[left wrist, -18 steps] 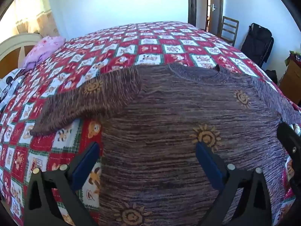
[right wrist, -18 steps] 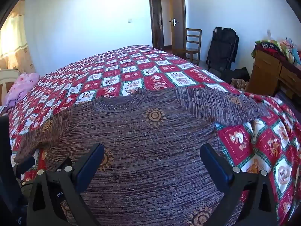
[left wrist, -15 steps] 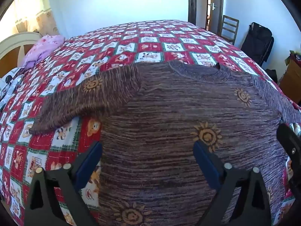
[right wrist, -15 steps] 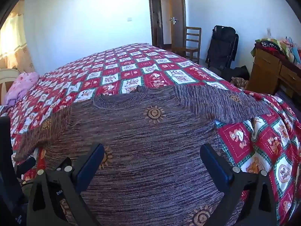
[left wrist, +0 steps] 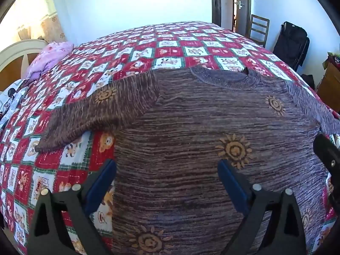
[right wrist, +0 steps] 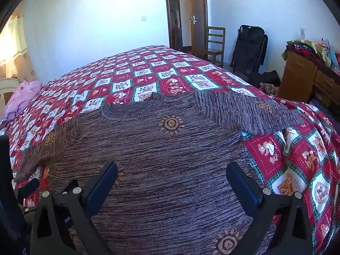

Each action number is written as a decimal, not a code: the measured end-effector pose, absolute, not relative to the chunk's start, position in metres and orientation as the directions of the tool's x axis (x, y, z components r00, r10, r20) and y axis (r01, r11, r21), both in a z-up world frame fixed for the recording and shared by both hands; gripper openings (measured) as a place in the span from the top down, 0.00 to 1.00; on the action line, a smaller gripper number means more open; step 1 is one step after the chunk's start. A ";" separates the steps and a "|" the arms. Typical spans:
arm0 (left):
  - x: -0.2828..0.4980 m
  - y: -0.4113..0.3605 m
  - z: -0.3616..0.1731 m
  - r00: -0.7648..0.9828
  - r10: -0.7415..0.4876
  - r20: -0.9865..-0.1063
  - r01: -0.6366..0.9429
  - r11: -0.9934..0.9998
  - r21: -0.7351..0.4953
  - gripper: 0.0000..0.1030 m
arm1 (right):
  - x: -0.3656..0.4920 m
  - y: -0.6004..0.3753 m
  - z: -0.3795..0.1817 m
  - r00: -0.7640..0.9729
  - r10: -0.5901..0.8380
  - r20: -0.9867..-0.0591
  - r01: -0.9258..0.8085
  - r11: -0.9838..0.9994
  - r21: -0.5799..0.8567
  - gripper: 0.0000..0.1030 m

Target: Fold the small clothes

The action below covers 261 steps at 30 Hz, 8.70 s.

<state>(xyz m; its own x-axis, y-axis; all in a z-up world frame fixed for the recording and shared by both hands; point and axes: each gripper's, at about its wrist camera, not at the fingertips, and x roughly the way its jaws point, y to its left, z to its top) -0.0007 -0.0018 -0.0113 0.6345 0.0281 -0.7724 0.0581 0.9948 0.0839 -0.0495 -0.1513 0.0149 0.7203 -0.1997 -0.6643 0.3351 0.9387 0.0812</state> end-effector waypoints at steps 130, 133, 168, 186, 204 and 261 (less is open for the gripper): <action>0.021 0.003 -0.026 0.594 -0.026 -0.804 0.094 0.995 0.038 0.04 | 0.016 -0.459 0.028 0.573 -0.328 -0.751 0.608 0.785 0.121 0.91; 0.021 0.011 -0.022 0.604 -0.029 -0.796 0.076 0.997 0.021 0.04 | 0.039 -0.398 0.058 0.662 -0.244 -0.709 0.478 0.866 0.148 0.91; 0.020 0.067 -0.029 0.605 0.052 -0.795 -0.046 0.998 0.030 0.04 | 0.080 -0.220 -0.057 0.707 0.054 -0.705 0.223 0.929 0.295 0.83; 0.032 0.101 -0.040 0.582 0.106 -0.807 -0.138 0.990 0.030 0.04 | 0.119 -0.150 -0.065 0.648 0.313 -0.695 -0.062 0.930 0.361 0.83; 0.018 0.268 -0.028 0.658 0.094 -0.747 -0.460 0.836 -0.299 0.28 | 0.093 -0.112 -0.067 0.743 0.271 -0.612 -0.205 0.962 0.177 0.32; 0.006 0.040 -0.010 0.705 -0.205 -0.679 0.162 0.979 -0.127 0.03 | 0.047 -0.194 -0.035 0.765 0.364 -0.532 -0.030 0.844 0.535 0.32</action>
